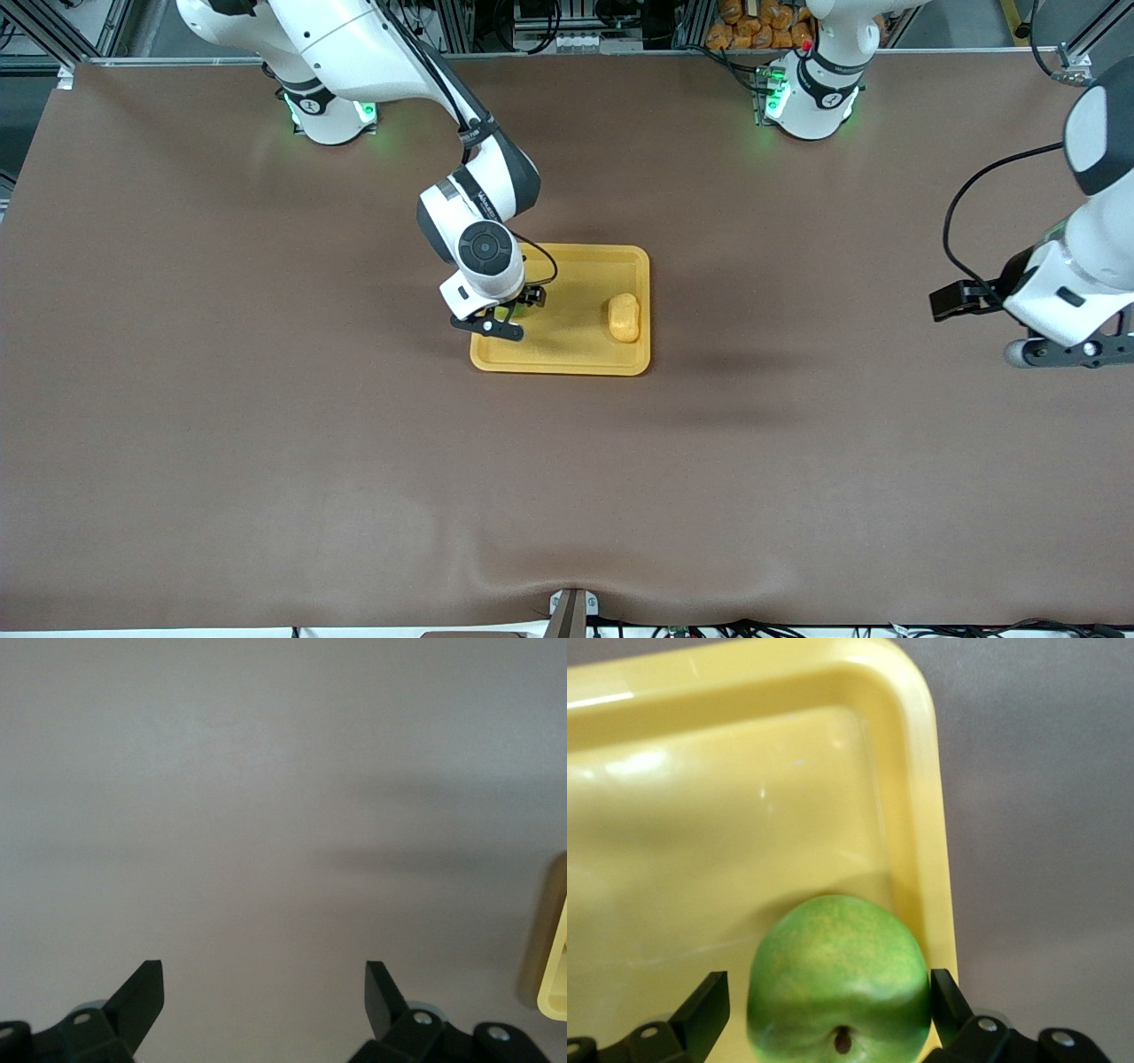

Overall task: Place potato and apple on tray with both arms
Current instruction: 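Move the apple over the tray with the right gripper while the left withdraws, then lower the apple into the tray and open the right gripper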

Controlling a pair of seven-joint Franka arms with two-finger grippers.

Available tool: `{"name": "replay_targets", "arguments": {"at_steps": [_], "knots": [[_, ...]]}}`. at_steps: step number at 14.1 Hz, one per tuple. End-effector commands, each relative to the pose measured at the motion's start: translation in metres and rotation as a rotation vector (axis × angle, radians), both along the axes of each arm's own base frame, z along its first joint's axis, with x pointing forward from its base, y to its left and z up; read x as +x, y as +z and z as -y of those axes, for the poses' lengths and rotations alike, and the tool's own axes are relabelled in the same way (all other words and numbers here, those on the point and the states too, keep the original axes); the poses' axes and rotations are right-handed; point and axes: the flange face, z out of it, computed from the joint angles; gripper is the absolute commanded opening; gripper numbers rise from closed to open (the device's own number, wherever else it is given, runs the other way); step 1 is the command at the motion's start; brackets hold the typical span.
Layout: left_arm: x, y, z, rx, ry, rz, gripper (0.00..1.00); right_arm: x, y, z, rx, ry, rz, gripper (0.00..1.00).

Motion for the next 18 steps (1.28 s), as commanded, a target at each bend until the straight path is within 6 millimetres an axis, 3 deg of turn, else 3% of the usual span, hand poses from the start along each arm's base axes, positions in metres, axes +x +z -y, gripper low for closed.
{"name": "replay_targets", "arguments": {"at_steps": [1, 6, 9, 12, 15, 18], "knots": [[-0.018, 0.024, 0.004, 0.002, -0.008, 0.020, 1.00, 0.010, 0.016, 0.000, 0.013, -0.020, -0.006, 1.00], [-0.040, 0.052, 0.011, -0.007, -0.039, -0.001, 1.00, 0.026, 0.059, 0.020, -0.016, -0.010, -0.079, 1.00], [-0.054, 0.076, 0.010, 0.007, -0.039, 0.038, 1.00, 0.045, 0.101, 0.038, 0.010, -0.033, -0.057, 1.00], [-0.066, 0.087, 0.013, -0.029, -0.039, 0.023, 1.00, 0.073, 0.151, 0.060, 0.023, -0.037, -0.072, 1.00], [-0.080, 0.108, -0.003, -0.056, -0.068, 0.047, 1.00, 0.093, 0.189, 0.084, 0.027, -0.065, -0.065, 1.00], [-0.100, 0.116, 0.006, -0.064, -0.098, -0.003, 1.00, 0.115, 0.228, 0.128, 0.035, -0.131, -0.059, 1.00]]}}
